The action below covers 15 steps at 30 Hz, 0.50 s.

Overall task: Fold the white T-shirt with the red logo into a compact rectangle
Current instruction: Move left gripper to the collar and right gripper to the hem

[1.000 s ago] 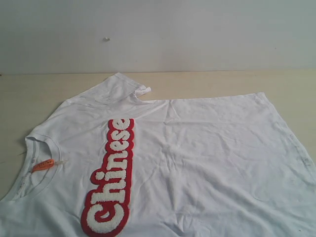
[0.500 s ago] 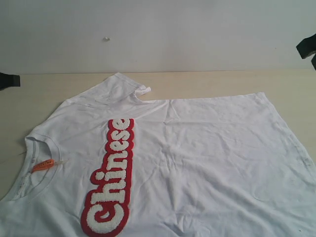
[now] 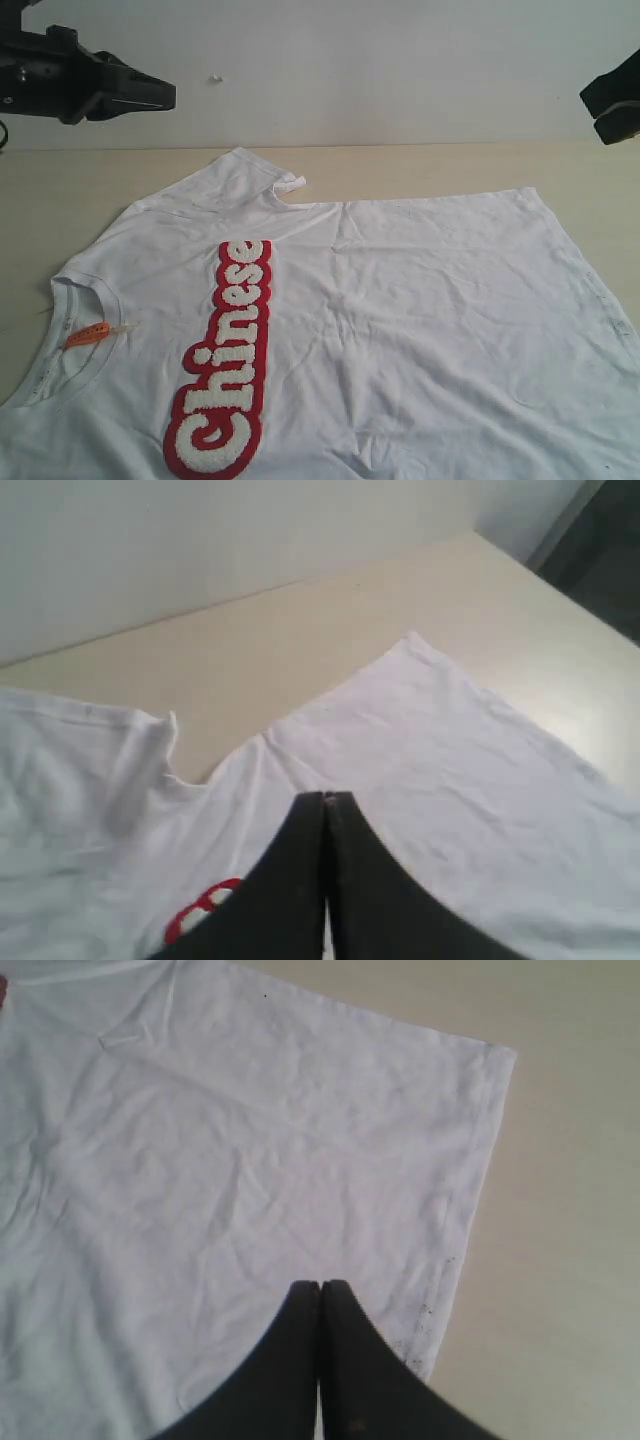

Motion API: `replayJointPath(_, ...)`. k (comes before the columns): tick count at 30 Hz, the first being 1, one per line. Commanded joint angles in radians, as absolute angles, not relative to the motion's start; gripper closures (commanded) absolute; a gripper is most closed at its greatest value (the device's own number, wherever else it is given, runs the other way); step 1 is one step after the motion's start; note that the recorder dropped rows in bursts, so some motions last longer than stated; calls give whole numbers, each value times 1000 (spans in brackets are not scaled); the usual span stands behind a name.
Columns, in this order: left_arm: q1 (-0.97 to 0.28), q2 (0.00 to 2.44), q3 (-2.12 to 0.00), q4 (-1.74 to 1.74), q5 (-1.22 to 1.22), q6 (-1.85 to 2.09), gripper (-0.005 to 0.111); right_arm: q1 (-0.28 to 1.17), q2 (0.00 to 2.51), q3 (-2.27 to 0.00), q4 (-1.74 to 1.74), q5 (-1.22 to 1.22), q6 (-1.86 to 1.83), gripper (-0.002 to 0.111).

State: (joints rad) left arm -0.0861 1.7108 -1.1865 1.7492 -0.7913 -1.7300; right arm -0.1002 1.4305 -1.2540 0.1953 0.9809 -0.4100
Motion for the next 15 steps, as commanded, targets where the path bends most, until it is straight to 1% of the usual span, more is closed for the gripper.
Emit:
replayJointPath(1, -236, 1673, -1124, 1744, -213, -1593, 107, -105, 1431, -1263, 202, 982, -425, 108)
replayJointPath(3, -352, 1682, -1090, 1744, 195, -1371, 107, -105, 1431, -1263, 202, 967, -425, 108)
replayJointPath(4, -391, 1696, -1088, 1704, 342, -1234, 107, -105, 1431, -1263, 202, 955, -425, 108)
replayJointPath(6, -457, 1742, -1132, 1475, 520, -822, 107, -105, 1431, -1263, 200, 933, -425, 108)
replayJointPath(8, -472, 1809, -1238, 1152, 713, -342, 107, -105, 1431, -1263, 200, 925, -425, 108)
replayJointPath(9, -472, 1841, -1289, 1008, 792, -162, 107, -105, 1431, -1263, 200, 930, -425, 108)
replayJointPath(12, -448, 1891, -1434, 589, 1007, 277, 107, -105, 1431, -1263, 157, 982, -425, 108)
replayJointPath(15, -438, 1894, -1471, 219, 1184, 698, 107, -105, 1431, -1263, 48, 1066, -425, 102)
